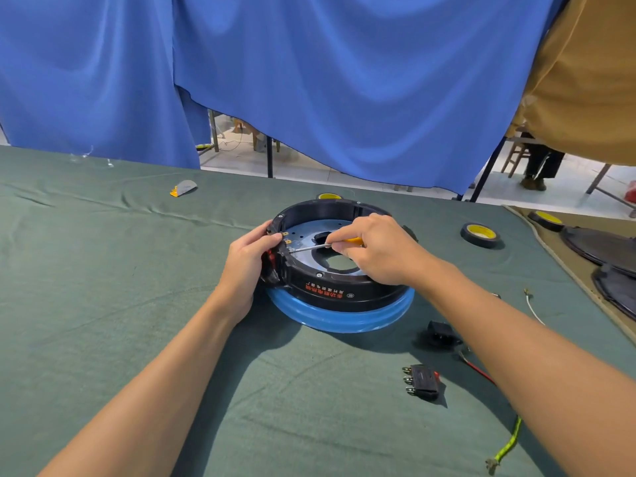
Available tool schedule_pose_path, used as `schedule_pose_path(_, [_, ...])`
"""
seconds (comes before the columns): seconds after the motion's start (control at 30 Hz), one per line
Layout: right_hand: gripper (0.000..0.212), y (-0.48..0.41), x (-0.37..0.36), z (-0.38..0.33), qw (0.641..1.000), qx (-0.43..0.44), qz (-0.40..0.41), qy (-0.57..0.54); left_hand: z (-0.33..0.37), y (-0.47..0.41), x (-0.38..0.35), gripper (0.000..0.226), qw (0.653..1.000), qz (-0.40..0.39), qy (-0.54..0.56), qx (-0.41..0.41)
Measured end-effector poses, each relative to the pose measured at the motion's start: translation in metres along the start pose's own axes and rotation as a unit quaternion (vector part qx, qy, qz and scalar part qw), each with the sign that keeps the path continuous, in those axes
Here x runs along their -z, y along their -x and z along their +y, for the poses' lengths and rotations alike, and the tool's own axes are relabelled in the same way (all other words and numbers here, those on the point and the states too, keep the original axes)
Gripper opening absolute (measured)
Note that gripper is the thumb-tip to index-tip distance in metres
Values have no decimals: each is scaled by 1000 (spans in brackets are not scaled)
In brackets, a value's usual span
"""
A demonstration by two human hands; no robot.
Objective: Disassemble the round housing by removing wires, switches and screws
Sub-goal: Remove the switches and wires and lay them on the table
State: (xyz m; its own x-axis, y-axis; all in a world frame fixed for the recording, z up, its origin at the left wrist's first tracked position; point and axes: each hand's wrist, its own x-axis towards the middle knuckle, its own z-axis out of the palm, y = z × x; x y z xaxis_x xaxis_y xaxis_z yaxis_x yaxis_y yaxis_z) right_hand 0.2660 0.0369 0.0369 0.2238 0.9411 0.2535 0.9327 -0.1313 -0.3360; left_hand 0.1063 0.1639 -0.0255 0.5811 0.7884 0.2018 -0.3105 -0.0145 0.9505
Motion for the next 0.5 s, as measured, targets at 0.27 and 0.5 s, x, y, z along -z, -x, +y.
schedule_pose_path(0.27, [28,-7,-1,1,1000,15,-3,-10,0,-4,6,29,998,-32,41,33])
schedule_pose_path(0.5, [32,-5,-5,-3,1000,23,-1,13,-1,-2,4,29,998,-25,49,30])
